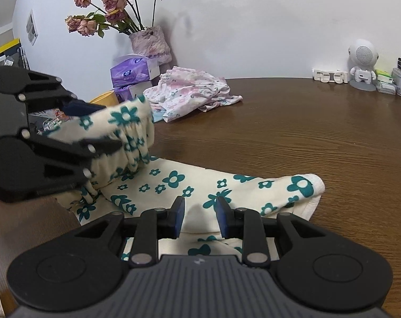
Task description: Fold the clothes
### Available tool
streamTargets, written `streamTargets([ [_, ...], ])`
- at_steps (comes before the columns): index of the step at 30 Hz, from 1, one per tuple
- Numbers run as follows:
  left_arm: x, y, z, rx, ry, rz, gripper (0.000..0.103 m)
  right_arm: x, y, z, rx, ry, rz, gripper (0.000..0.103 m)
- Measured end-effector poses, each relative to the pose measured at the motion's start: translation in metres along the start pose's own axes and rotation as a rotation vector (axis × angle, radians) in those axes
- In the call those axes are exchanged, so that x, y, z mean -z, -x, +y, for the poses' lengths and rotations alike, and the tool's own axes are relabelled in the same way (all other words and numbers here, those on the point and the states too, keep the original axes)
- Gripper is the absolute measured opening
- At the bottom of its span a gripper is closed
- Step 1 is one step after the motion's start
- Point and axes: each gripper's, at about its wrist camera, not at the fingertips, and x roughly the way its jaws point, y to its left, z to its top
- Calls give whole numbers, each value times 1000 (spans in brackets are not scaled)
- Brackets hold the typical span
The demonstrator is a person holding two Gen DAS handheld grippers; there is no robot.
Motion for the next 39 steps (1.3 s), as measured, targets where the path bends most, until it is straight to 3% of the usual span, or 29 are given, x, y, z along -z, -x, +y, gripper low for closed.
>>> streamTargets([
  [6, -1, -5, -18, -1, -59, 6, 40, 1, 2, 0, 4, 0, -4, 26],
  [13, 4, -9, -39, -44, -209, 8, 37, 1, 1, -1, 11, 1, 3, 26],
  [22, 6, -11, -51, -47, -285, 14, 37, 2, -3, -6, 11, -18, 20, 26],
  [26, 1, -9, -47, 6, -237, 18, 44, 2, -3, -8, 2, -33, 23, 26],
  [32, -5, 1, -21, 123, -70, 5, 53, 2, -3, -9, 1, -36, 27, 26],
  [39, 19, 42, 30, 194, 194, -85, 65, 1, -1, -13, -15, -58, 23, 26],
])
